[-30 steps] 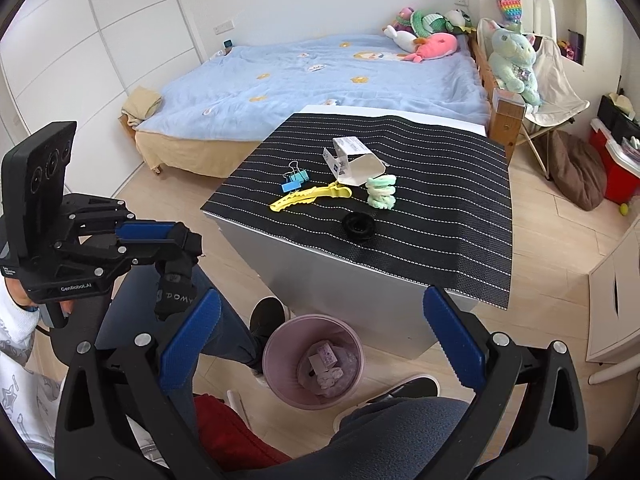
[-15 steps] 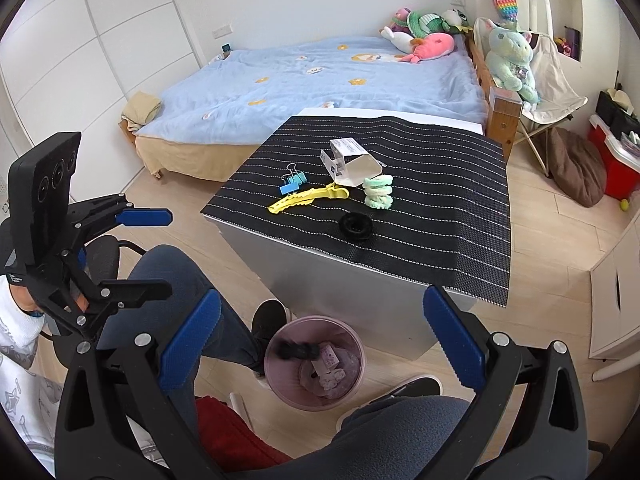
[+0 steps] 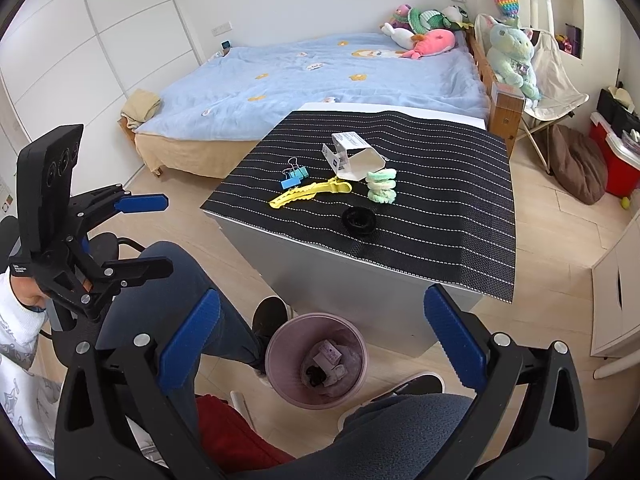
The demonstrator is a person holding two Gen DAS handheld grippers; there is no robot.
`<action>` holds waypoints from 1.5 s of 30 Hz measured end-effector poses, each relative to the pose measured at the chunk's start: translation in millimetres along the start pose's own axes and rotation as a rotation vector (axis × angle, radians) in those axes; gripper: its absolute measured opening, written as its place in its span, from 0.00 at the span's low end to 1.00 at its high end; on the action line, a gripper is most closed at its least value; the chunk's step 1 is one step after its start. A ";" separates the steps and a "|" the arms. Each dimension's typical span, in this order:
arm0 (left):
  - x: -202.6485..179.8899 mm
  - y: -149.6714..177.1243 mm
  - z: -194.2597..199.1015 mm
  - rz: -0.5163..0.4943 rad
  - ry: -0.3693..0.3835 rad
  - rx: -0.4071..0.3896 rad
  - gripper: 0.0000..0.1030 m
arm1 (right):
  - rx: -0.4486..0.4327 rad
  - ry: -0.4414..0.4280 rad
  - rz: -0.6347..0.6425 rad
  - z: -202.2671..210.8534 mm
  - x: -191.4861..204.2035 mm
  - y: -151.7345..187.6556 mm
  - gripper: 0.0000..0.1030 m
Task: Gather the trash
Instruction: 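Move the right tool back over the table toward the black hair tie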
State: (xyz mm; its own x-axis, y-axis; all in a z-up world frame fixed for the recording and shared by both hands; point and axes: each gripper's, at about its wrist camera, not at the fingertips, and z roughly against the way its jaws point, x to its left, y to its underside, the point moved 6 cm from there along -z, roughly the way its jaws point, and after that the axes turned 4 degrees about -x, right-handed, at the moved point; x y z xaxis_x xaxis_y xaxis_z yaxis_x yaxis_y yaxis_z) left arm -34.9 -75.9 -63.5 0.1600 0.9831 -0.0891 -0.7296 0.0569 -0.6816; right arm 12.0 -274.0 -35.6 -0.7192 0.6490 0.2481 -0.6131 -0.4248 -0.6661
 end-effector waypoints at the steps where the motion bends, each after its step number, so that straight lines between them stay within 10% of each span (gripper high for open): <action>1: 0.3 -0.5 0.5 -0.001 0.000 -0.007 0.93 | 0.001 0.001 0.000 -0.2 -0.7 0.0 0.97; 40: 40.2 -10.5 -0.7 0.092 -0.030 -0.057 0.93 | 0.281 0.044 0.163 -133.3 -29.0 -50.7 0.97; 45: 43.5 -9.3 -3.4 0.100 -0.029 -0.052 0.93 | 0.313 0.037 0.167 -148.4 -32.2 -45.3 0.73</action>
State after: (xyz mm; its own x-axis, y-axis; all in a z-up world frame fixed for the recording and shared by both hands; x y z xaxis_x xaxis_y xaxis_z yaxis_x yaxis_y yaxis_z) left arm -18.9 -34.2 -63.5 0.0680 0.9881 -0.1381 -0.7055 -0.0503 -0.7070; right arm 111.5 -182.1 -117.7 -0.8091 0.5742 0.1251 -0.5628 -0.6959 -0.4460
